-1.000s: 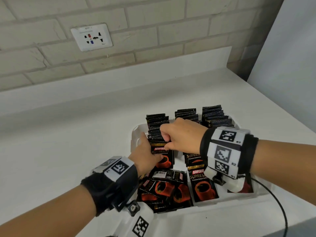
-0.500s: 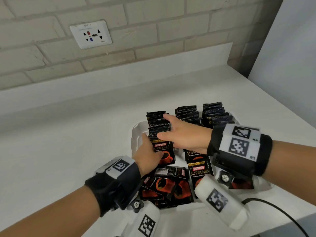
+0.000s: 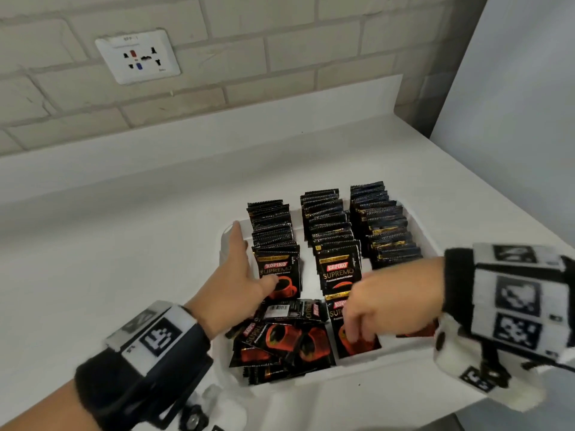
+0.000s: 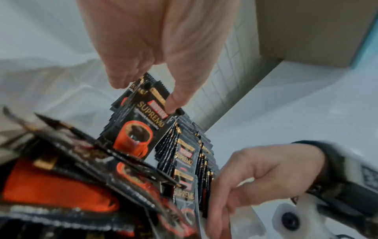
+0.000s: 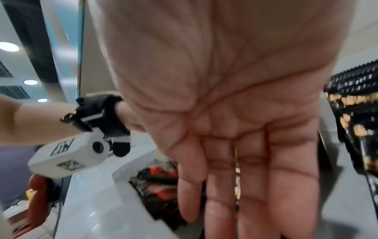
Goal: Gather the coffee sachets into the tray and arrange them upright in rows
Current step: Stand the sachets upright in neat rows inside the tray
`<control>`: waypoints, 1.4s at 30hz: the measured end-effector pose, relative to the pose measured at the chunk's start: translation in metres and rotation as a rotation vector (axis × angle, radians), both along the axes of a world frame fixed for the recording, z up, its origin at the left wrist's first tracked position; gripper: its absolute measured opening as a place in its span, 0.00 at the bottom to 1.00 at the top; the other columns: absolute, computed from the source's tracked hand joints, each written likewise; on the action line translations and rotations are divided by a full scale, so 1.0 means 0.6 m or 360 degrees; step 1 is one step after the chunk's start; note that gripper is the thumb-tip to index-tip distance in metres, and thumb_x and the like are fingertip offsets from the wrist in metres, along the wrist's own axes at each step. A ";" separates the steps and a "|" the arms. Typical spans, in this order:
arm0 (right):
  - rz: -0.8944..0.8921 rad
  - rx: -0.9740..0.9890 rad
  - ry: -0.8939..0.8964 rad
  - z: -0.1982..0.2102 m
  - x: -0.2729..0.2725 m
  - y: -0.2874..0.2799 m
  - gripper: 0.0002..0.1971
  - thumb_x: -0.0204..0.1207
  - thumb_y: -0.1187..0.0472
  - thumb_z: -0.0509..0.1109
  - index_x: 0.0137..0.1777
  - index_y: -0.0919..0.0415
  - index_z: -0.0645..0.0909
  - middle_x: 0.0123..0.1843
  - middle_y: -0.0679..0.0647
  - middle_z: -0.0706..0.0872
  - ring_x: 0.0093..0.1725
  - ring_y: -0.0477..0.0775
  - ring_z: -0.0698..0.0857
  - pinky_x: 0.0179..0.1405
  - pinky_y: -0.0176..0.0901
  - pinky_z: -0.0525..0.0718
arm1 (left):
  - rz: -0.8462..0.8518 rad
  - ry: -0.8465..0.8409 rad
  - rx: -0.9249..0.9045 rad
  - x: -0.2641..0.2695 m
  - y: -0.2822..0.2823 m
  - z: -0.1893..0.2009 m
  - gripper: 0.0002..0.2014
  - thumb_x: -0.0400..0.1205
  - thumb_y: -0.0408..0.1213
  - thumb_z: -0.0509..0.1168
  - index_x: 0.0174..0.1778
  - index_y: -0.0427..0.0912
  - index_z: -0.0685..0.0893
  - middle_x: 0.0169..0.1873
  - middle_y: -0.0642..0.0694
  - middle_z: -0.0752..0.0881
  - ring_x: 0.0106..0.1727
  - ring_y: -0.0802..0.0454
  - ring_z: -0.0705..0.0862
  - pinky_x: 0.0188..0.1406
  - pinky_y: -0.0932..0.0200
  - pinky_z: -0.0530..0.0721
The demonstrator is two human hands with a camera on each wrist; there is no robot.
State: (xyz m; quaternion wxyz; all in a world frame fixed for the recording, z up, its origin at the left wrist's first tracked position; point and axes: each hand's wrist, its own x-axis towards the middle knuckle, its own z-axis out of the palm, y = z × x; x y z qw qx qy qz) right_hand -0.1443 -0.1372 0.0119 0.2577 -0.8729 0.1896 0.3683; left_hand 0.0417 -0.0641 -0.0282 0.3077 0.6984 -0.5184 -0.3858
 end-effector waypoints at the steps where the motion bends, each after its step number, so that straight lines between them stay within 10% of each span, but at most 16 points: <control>1: 0.0059 -0.0002 0.0045 -0.011 0.002 0.004 0.20 0.80 0.69 0.53 0.65 0.56 0.80 0.61 0.52 0.84 0.59 0.51 0.81 0.63 0.49 0.80 | 0.0002 -0.0049 0.0007 0.001 0.003 0.004 0.40 0.80 0.34 0.65 0.74 0.67 0.45 0.69 0.67 0.59 0.57 0.68 0.66 0.31 0.88 0.69; 4: 0.0109 -0.0004 0.0086 -0.033 0.010 0.009 0.20 0.80 0.68 0.52 0.66 0.59 0.80 0.64 0.53 0.83 0.60 0.54 0.80 0.64 0.51 0.78 | -0.0013 -0.0176 0.0031 0.000 0.016 0.022 0.46 0.81 0.37 0.65 0.80 0.54 0.34 0.80 0.58 0.50 0.60 0.71 0.65 0.33 0.91 0.66; 10: 0.0168 -0.0088 0.0129 -0.047 0.023 0.010 0.18 0.81 0.67 0.52 0.64 0.65 0.79 0.61 0.59 0.82 0.58 0.60 0.80 0.58 0.48 0.80 | -0.0259 -0.0488 -0.0002 -0.009 0.047 0.055 0.32 0.81 0.41 0.63 0.77 0.61 0.55 0.68 0.60 0.70 0.65 0.76 0.67 0.40 0.87 0.66; 12: 0.0108 -0.0135 0.0071 -0.048 0.026 0.004 0.18 0.81 0.67 0.52 0.65 0.65 0.79 0.60 0.60 0.83 0.54 0.60 0.80 0.54 0.45 0.79 | -0.0414 -0.0555 0.0083 -0.012 0.057 0.050 0.25 0.82 0.42 0.62 0.73 0.62 0.61 0.55 0.63 0.76 0.45 0.84 0.73 0.43 0.88 0.66; 17: -0.0007 -0.0249 -0.0009 -0.045 0.030 -0.012 0.17 0.81 0.68 0.51 0.58 0.67 0.81 0.47 0.56 0.79 0.46 0.56 0.77 0.50 0.47 0.80 | -0.0533 -0.0790 0.0089 -0.005 0.071 0.031 0.29 0.82 0.47 0.62 0.76 0.64 0.57 0.69 0.72 0.54 0.66 0.75 0.53 0.50 0.95 0.47; 25: -0.0144 -0.0290 -0.0063 -0.043 0.032 -0.024 0.18 0.80 0.67 0.51 0.62 0.63 0.80 0.53 0.60 0.84 0.48 0.59 0.82 0.55 0.51 0.83 | -0.0589 -0.1092 -0.0108 -0.021 0.067 0.030 0.37 0.72 0.59 0.67 0.75 0.61 0.59 0.57 0.65 0.53 0.62 0.63 0.60 0.60 0.73 0.69; 32: -0.0108 -0.0254 -0.0019 -0.037 0.022 -0.026 0.19 0.83 0.64 0.52 0.70 0.56 0.76 0.67 0.52 0.80 0.64 0.53 0.78 0.66 0.48 0.77 | -0.0641 -0.1326 -0.0269 -0.018 0.048 0.024 0.30 0.49 0.56 0.79 0.42 0.47 0.79 0.46 0.48 0.78 0.40 0.53 0.75 0.27 0.65 0.72; 42: -0.0105 -0.0238 -0.0100 -0.030 0.011 -0.030 0.19 0.84 0.64 0.52 0.71 0.55 0.75 0.70 0.48 0.78 0.67 0.49 0.77 0.66 0.38 0.73 | -0.0358 -0.1527 -0.0292 0.006 -0.018 0.043 0.08 0.80 0.49 0.63 0.51 0.52 0.81 0.59 0.53 0.70 0.57 0.55 0.68 0.43 0.64 0.67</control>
